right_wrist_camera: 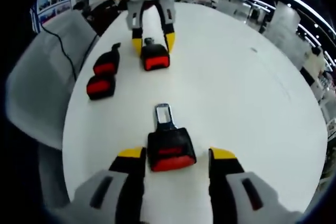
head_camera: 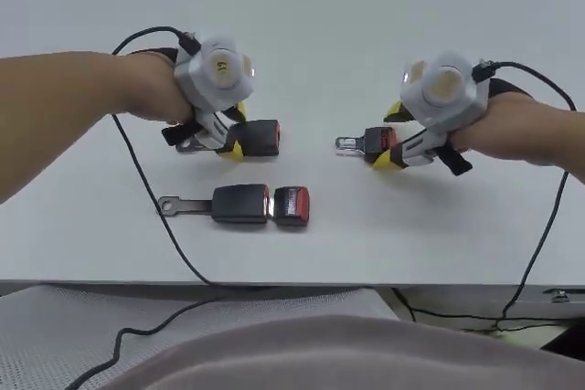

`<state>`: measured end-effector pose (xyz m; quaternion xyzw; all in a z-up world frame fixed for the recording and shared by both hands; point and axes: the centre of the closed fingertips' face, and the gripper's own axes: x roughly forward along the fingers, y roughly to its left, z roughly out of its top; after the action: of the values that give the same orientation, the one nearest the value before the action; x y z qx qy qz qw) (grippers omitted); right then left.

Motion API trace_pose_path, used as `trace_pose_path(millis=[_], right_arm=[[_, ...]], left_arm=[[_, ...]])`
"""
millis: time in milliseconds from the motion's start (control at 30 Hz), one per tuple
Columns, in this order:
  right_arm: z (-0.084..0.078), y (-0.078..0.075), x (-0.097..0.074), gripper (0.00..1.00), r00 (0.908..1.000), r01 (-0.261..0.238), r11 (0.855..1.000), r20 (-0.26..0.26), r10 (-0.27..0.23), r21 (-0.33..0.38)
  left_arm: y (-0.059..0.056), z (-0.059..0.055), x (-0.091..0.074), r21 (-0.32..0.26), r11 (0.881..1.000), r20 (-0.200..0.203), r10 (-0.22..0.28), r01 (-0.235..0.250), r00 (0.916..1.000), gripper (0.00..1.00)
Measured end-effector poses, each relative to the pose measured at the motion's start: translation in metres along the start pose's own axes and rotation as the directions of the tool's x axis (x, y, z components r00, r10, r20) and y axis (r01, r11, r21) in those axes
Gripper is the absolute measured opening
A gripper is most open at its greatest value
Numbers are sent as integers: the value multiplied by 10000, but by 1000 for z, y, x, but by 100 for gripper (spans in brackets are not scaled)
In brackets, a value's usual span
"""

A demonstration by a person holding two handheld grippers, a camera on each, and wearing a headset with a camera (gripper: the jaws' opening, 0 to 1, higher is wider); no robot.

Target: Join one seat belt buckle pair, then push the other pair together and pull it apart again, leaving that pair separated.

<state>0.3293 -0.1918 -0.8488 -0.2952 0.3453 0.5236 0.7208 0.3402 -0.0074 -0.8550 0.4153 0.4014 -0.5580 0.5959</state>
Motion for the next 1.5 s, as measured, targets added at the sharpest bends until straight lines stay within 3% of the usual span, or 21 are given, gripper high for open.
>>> trace_pose_path(millis=[67,167,300,467,567,700,867,1067,1133,1233,1333,1433,1500], right_arm=[[0,-2,-7,52,9988,419,9990,240,-423,178],[6,3,-19,56,9948,605,9956,775,-660,712],[9,15,-35,63,9905,839,9926,1012,-927,878],[16,35,-53,66,9825,1030,9877,1430,-1195,1180],[19,45,-61,70,9793,1080,9870,1584,-1262,1188],[22,60,-74,75,9762,1177,9872,1699,-1348,1073],[20,68,-81,80,9748,1266,9861,1707,-1438,1078],[17,76,-95,89,9682,1347,9806,1916,-1608,1423],[13,81,-98,91,9711,1322,9821,1812,-1554,1340],[8,83,-103,95,9717,1372,9805,1731,-1609,1410],[5,79,-107,100,9657,1600,9739,1790,-1883,1613],[3,79,-104,100,9650,1597,9703,1784,-1922,1814],[2,80,-101,100,9656,1638,9696,1716,-1953,1817]], left_arm=[[-1,-2,-1,36,9999,2,94,-94,10000,41],[-1,-5,-7,29,9993,110,382,-382,9992,47],[-2,0,-27,-583,9939,852,981,-933,9915,51],[-24,0,-53,-779,9886,1427,1389,-1288,9800,58],[-47,-8,-65,-848,9893,1654,1315,-1187,9774,67],[-66,-18,-78,-1251,9837,1898,1513,-1290,9701,74],[-84,-27,-94,-2294,9563,2339,2350,-1814,9434,79],[-101,-36,-104,-3162,9253,2581,2962,-2093,9196,87],[-103,-45,-109,-3645,9053,2373,3166,-2180,9184,89],[-106,-49,-116,-3897,8905,2407,3445,-2347,9074,96],[-108,-54,-119,-4147,8777,2357,3584,-2400,9033,100],[-109,-64,-118,-4657,8509,2154,3753,-2430,9015,100],[-111,-66,-117,-4708,8490,2164,3746,-2398,9016,100]])
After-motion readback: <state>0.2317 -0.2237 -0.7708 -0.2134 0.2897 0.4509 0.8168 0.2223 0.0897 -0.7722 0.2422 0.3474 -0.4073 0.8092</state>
